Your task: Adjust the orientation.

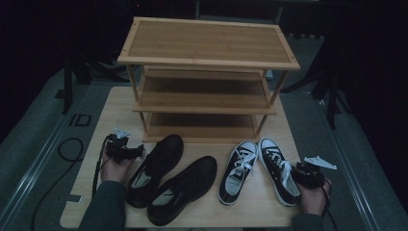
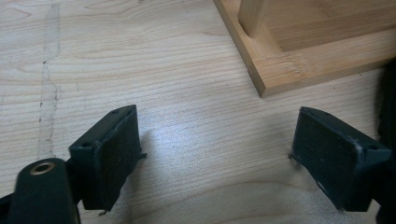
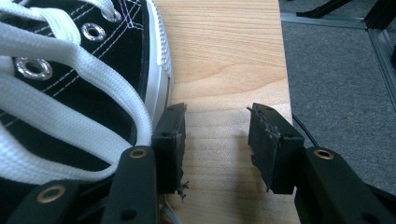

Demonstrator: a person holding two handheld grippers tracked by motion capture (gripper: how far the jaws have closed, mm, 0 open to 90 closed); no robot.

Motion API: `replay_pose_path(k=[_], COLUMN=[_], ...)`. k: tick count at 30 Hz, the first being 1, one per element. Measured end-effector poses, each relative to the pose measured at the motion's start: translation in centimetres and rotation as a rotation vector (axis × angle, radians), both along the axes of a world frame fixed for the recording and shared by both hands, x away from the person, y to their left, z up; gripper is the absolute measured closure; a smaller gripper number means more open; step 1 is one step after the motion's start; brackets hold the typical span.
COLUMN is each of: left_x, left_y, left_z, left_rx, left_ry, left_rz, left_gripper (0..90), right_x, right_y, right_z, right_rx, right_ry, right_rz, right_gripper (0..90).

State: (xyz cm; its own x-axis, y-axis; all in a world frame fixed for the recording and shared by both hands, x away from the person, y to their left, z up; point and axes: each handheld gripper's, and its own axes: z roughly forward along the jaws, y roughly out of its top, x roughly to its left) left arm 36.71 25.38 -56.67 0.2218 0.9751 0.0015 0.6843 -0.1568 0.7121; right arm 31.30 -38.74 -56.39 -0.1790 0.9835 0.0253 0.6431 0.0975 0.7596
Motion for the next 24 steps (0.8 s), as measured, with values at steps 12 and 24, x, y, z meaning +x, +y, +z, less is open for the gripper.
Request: replay_pose_path(k=[12,24], left_x=[-0.08,-0.17], left_y=[0.23,0.81], left_z=[0.07,0.72], left_rx=[-0.004,-0.001], left_ry=[-0.02,0.022], left_rz=[0.052,0.065], left_gripper=[29.4,48.5], right_x=[0.01,0.02], right_y=[-0.02,-0.07], right_z=[0.0,0.0], right_rx=[0.002,0.006], right_ry=[0.0,0.0], right_rz=[0.001,0.003], right_gripper=[55.8,55.7])
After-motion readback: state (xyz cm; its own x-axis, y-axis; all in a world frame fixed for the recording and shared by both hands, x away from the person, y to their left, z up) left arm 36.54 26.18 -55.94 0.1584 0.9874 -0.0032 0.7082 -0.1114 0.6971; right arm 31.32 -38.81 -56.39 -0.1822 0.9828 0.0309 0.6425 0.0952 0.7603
